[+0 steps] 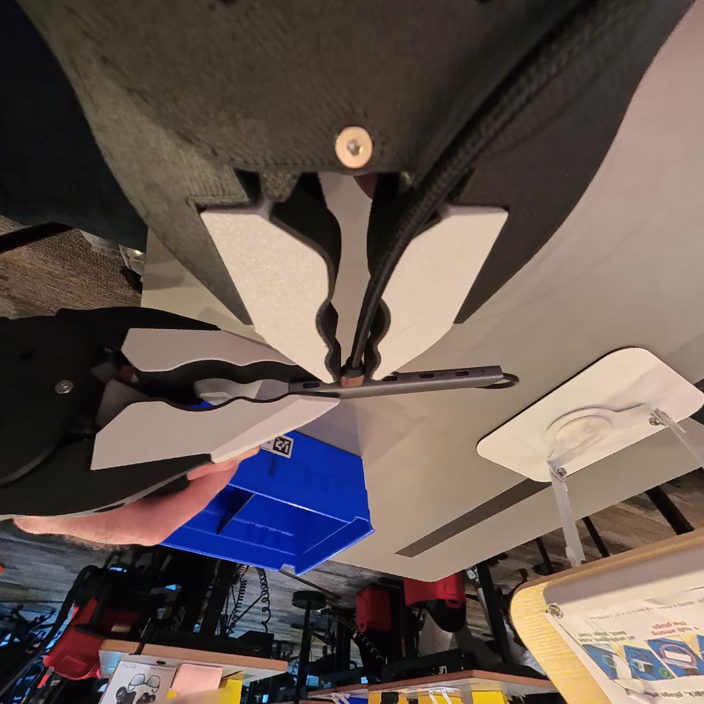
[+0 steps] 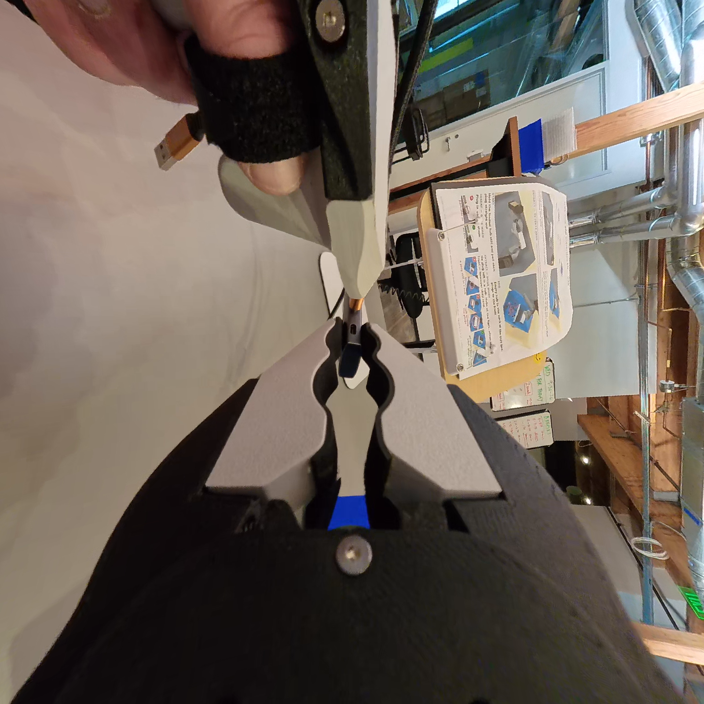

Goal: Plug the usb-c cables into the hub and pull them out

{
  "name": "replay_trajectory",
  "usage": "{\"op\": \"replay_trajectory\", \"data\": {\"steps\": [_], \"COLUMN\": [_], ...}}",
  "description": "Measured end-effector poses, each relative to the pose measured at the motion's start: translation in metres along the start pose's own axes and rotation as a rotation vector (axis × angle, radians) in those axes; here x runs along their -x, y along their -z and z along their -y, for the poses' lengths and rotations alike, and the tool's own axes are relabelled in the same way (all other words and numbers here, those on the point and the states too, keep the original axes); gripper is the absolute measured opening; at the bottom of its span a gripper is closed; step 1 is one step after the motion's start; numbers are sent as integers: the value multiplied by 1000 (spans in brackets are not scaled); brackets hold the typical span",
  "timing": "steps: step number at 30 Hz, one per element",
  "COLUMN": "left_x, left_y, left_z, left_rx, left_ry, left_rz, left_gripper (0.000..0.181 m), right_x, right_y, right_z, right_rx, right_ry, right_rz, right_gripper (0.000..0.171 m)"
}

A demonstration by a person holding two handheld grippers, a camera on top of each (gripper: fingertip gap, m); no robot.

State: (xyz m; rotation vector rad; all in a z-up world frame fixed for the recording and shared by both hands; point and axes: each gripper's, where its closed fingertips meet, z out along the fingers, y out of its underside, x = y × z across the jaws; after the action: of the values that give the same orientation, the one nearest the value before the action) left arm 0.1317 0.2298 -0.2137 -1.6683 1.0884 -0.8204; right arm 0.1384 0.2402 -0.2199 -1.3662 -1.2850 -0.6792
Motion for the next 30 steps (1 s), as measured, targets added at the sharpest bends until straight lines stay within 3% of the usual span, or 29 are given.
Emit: {"op": "replay_trajectory", "data": {"steps": [11,27,30], "left_x": [-3,-7,-4], "left_y": [5,8,6], "left_z": [8,18,17], "left_rx": [-84,-128,-111], "left_ry": [16,25,-3], "left_rz": [-160,-162,-132], "left_gripper": [12,11,11], "right_x": [-10,-18,-20], "right_y": [9,7,8], "right_z": [15,4,4], "right_rx": [-70,-32,-44], "right_ry": [-39,-95,-102], "right_rz": [7,-20,-27], "right_gripper": [6,7,0]}}
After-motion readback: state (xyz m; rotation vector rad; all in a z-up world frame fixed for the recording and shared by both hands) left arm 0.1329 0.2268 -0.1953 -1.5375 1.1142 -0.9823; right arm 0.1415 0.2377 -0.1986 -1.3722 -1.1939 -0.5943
